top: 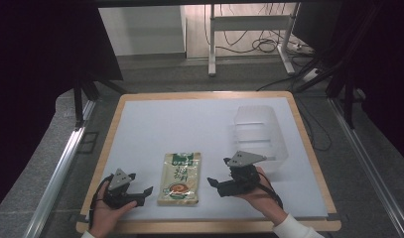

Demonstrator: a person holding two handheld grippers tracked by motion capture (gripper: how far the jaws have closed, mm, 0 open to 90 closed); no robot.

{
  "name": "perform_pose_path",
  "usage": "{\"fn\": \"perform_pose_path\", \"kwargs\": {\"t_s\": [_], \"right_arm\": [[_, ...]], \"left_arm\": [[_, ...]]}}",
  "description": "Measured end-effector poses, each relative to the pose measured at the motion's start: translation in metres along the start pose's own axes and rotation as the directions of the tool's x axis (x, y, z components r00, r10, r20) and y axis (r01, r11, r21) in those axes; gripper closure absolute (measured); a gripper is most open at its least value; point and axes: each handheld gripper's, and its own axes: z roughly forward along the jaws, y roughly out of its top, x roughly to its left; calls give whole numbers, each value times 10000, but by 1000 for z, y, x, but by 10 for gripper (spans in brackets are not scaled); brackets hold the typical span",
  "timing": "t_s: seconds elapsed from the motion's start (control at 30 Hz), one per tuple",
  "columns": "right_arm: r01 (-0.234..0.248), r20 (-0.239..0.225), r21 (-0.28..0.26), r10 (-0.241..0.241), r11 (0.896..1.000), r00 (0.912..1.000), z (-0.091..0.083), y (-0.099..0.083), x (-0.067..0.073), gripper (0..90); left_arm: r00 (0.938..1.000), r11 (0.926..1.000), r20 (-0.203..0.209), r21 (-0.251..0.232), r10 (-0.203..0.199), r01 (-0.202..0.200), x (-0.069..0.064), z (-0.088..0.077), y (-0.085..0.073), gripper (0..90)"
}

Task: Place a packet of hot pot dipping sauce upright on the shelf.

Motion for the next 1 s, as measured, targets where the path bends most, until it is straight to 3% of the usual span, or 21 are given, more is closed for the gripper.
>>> {"fn": "perform_pose_path", "kwargs": {"t_s": [0.53, 1.0], "right_arm": [[213, -131, -269, -217, 9994, 9997, -3, 35, -2, 150], [337, -512, -212, -348, 9992, 9981, 22, 65, 0, 150]], "left_arm": [[9999, 10000, -90, 79, 59, -58, -1, 2, 0, 168], [10000, 10000, -58, 68, 66, -65, 0, 1, -1, 168]]}}
